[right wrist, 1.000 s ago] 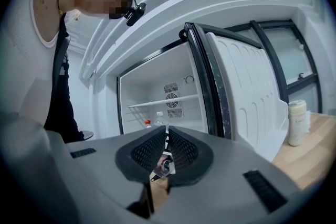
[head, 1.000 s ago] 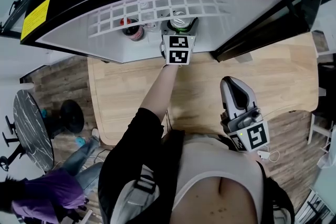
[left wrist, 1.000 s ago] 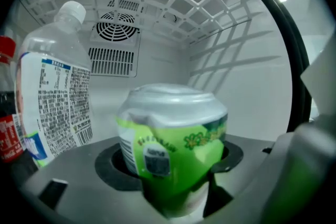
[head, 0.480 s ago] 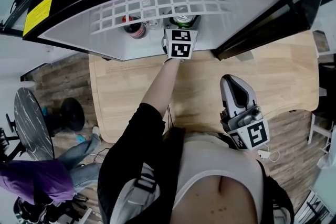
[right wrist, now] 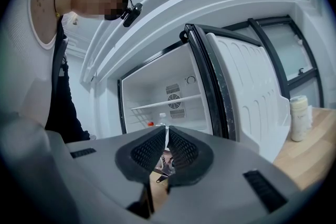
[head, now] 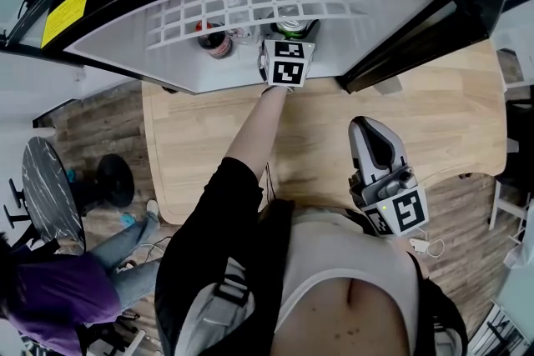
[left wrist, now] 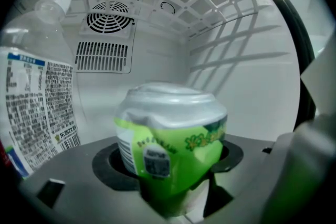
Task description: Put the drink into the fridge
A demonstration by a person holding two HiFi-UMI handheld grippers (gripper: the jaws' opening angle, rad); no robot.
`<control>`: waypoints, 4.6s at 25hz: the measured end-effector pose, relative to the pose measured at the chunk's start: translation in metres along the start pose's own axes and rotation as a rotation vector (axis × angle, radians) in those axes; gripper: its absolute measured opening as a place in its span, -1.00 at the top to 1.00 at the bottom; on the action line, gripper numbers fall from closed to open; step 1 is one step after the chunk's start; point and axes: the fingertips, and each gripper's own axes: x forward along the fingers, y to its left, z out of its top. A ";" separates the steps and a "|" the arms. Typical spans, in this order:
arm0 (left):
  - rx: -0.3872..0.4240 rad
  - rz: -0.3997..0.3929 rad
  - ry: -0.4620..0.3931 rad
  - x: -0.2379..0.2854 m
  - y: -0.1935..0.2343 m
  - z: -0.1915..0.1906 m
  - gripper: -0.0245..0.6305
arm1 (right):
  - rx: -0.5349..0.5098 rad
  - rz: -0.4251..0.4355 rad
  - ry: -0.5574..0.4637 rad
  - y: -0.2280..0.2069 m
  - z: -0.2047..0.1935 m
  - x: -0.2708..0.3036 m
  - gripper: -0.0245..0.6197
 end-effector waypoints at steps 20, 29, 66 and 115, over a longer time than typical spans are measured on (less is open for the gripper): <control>0.001 0.060 -0.046 -0.020 0.001 0.017 -0.17 | 0.012 0.012 -0.010 0.006 0.001 -0.005 0.80; 0.003 0.063 -0.134 -0.046 -0.005 0.041 -0.17 | 0.013 0.034 -0.020 0.013 0.003 -0.006 0.80; -0.047 0.098 -0.342 -0.216 -0.051 0.107 0.87 | 0.035 0.154 -0.126 0.035 0.033 0.002 0.80; -0.101 0.026 -0.381 -0.418 -0.132 0.047 0.91 | 0.005 0.206 -0.156 0.159 0.016 -0.104 0.80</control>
